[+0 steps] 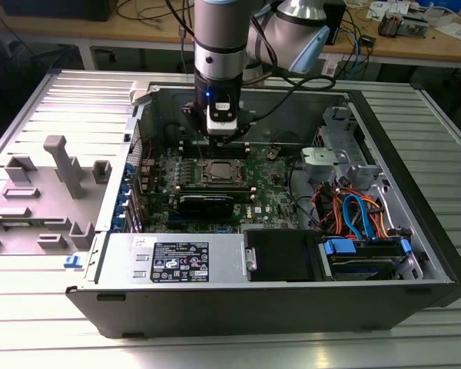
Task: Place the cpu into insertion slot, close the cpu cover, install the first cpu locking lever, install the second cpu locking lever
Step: 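Install the first cpu locking lever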
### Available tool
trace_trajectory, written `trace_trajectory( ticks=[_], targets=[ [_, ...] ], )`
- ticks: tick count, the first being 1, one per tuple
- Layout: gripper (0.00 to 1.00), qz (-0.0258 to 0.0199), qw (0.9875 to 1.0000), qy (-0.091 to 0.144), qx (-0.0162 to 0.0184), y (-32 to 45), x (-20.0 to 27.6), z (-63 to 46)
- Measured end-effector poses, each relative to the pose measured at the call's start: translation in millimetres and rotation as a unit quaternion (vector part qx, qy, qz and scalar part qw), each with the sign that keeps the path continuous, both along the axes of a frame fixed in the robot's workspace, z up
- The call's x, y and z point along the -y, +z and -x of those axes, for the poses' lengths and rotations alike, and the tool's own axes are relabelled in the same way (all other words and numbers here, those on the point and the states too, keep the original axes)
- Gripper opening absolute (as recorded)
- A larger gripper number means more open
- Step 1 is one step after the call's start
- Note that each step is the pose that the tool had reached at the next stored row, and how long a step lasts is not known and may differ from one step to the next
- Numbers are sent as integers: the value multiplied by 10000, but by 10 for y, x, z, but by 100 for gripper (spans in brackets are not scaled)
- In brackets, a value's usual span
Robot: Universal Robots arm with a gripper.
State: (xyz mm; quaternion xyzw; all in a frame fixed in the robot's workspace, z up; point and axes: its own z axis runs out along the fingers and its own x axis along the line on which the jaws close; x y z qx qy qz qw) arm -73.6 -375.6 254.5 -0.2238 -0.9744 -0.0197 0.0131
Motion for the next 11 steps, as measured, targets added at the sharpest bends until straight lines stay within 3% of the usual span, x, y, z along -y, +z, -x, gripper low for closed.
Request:
trace_trajectory(
  ticks=[3, 7, 11],
  targets=[
    [11, 0, 9998, 189, 8, 14, 0, 2],
    [11, 0, 9962, 875, 7, 6, 0, 2],
    [11, -6, 9953, 969, 7, 3, 0, 78]
  ],
)
